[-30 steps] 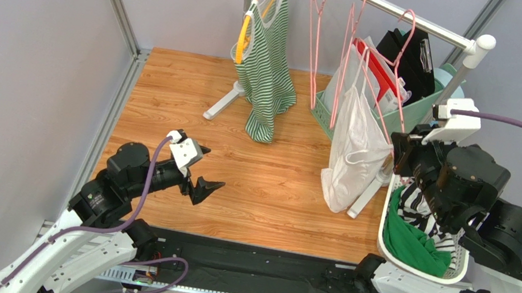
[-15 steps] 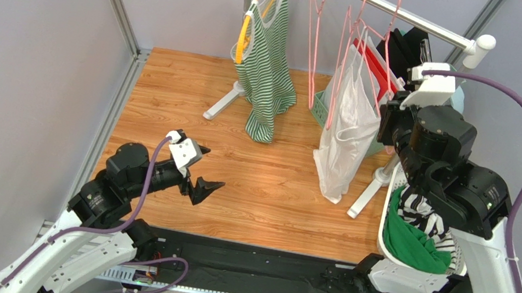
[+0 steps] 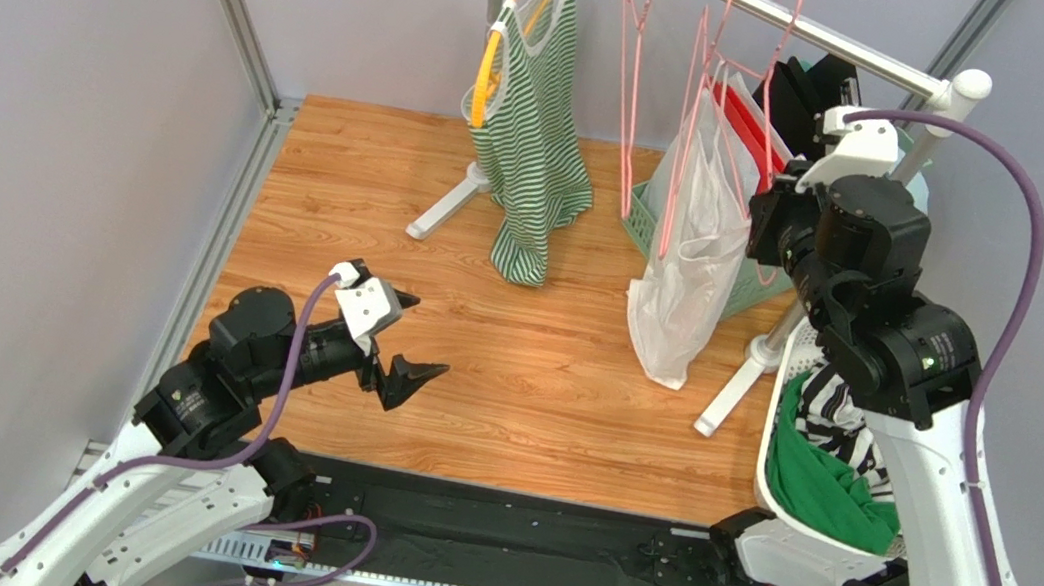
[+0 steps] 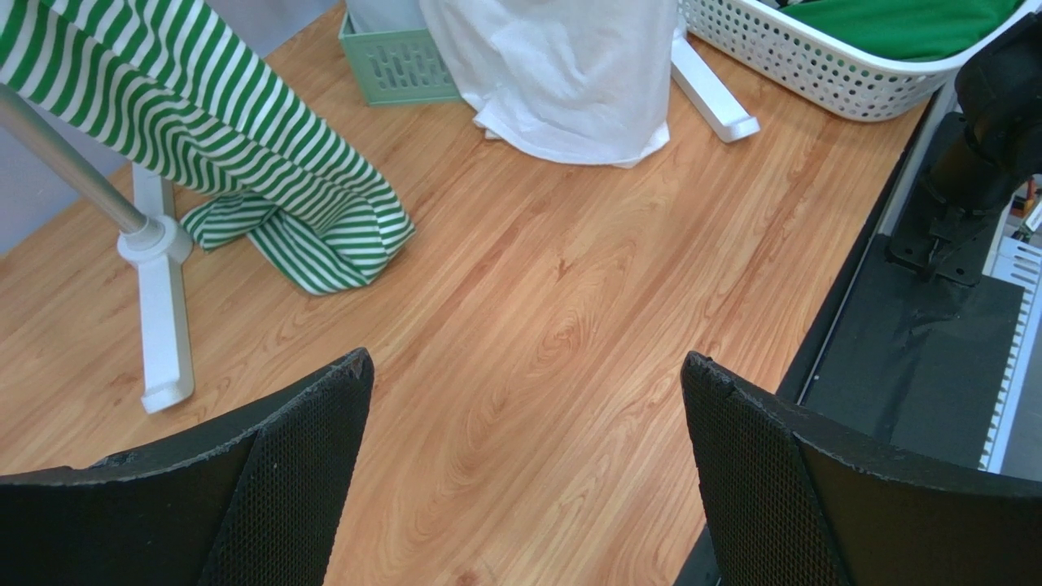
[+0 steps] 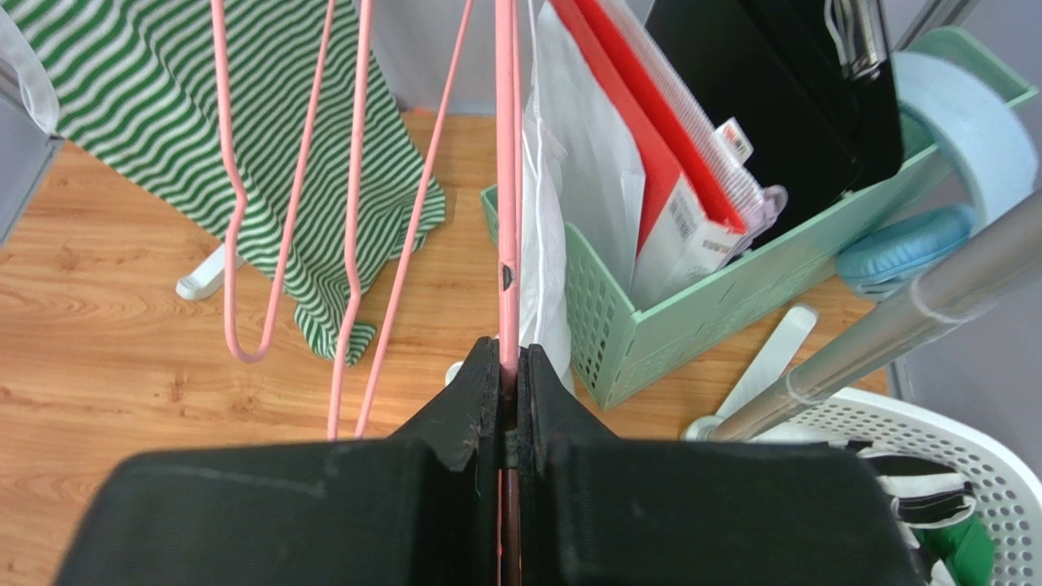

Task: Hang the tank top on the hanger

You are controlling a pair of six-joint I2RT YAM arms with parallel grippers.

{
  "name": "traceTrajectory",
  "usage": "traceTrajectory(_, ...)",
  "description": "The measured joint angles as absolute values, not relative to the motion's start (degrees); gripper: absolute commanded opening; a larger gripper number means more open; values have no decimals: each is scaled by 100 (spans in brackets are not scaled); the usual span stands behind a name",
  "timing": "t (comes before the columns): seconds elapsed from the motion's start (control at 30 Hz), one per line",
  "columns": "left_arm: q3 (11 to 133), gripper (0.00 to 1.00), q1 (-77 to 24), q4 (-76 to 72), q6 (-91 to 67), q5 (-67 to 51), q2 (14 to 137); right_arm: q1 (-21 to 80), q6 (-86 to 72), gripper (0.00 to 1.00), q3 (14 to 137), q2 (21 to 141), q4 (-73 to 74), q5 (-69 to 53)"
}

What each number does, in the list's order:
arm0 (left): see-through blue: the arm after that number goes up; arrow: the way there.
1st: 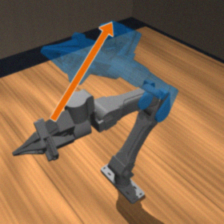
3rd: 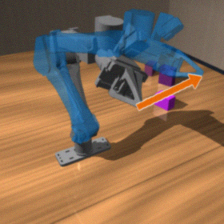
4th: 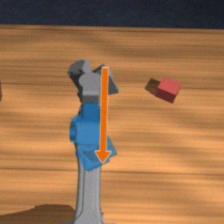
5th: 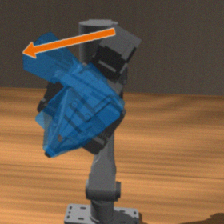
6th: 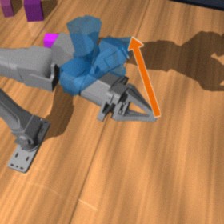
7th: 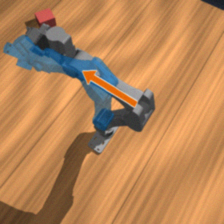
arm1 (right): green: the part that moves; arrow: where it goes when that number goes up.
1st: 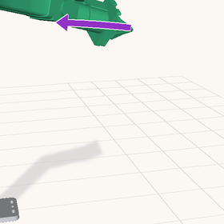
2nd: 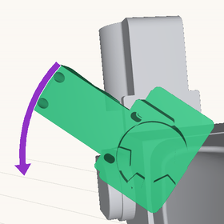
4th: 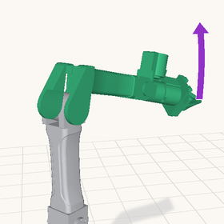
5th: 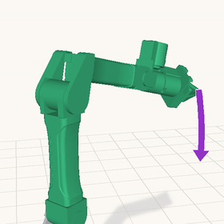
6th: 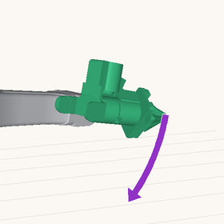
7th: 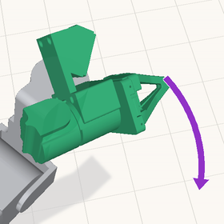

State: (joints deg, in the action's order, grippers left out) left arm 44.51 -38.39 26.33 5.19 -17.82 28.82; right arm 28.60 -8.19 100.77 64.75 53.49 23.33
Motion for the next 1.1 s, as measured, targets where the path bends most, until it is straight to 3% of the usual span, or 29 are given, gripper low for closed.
traceTrajectory(0.37, 4451, 99, -3839, 2633, 506, -1778, 2884, 2840, -1081, 2, 9087, 6062, 5131, 2137)
traceTrajectory(0.4, 4451, 99, -3839, 2633, 504, -1769, 2884, 2840, -1092, 5, 9076, 6038, 5131, 2134)
traceTrajectory(0.47, 4451, 99, -3839, 2630, 502, -1754, 2888, 2840, -1111, 22, 9076, 6012, 5122, 2134)
traceTrajectory(0.5, 4451, 99, -3839, 2633, 502, -1745, 2895, 2840, -1125, 32, 9076, 6001, 5120, 2132)
traceTrajectory(0.53, 4451, 99, -3839, 2633, 499, -1741, 2902, 2840, -1144, 50, 9078, 5992, 5120, 2132)
traceTrajectory(0.6, 4451, 99, -3839, 2633, 499, -1721, 2915, 2840, -1170, 71, 9078, 5979, 5116, 2123)
traceTrajectory(0.63, 4451, 99, -3839, 2630, 499, -1715, 2917, 2840, -1151, 75, 9078, 5968, 5116, 2104)
traceTrajectory(0.8, 4451, 99, -3839, 2633, 480, -1590, 2941, 2840, -1085, 85, 9067, 5811, 5113, 2001)
traceTrajectory(1.1, 4528, 99, -3774, 2790, 390, -613, 3306, 2840, -843, 88, 8694, 5030, 5100, 1678)
